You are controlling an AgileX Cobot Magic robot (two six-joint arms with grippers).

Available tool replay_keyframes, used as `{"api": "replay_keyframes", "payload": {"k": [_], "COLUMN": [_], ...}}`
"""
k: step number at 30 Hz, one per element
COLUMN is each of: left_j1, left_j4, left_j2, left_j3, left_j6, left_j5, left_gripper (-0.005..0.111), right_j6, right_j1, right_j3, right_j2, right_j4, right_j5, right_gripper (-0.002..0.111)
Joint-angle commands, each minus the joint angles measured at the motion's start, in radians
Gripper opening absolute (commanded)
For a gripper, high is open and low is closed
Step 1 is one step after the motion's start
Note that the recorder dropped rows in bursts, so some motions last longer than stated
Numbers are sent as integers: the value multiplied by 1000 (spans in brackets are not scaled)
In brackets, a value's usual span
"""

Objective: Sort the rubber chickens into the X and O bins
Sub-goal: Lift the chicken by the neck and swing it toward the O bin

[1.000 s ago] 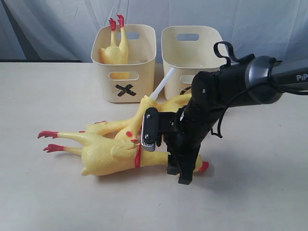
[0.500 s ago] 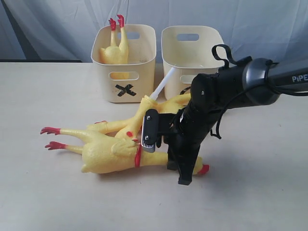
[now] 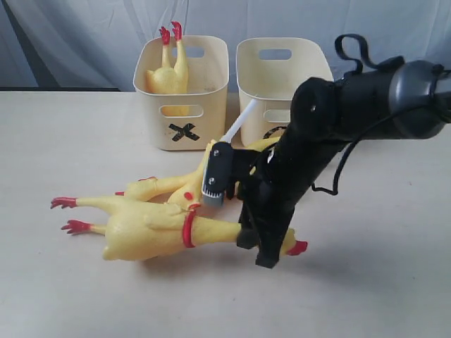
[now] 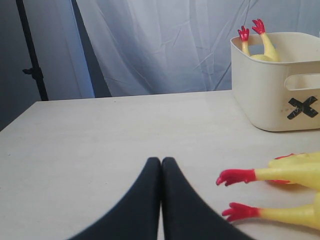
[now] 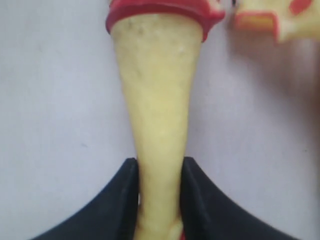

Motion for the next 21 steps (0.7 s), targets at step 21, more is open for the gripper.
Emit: {"api": "replay_keyframes", "payload": {"k": [21], "left_j1": [0], "left_j4": [0], "left_j2": [-4], "left_j3": [2], "left_j6": [-5], "left_j5": [-11], "left_gripper": [0], "right_j6": [342], "right_j1": [-4], "right_j3": [2], "right_j2": [-346], "right_j4": [194], "right_j5": [-158], "right_gripper": [-1]}}
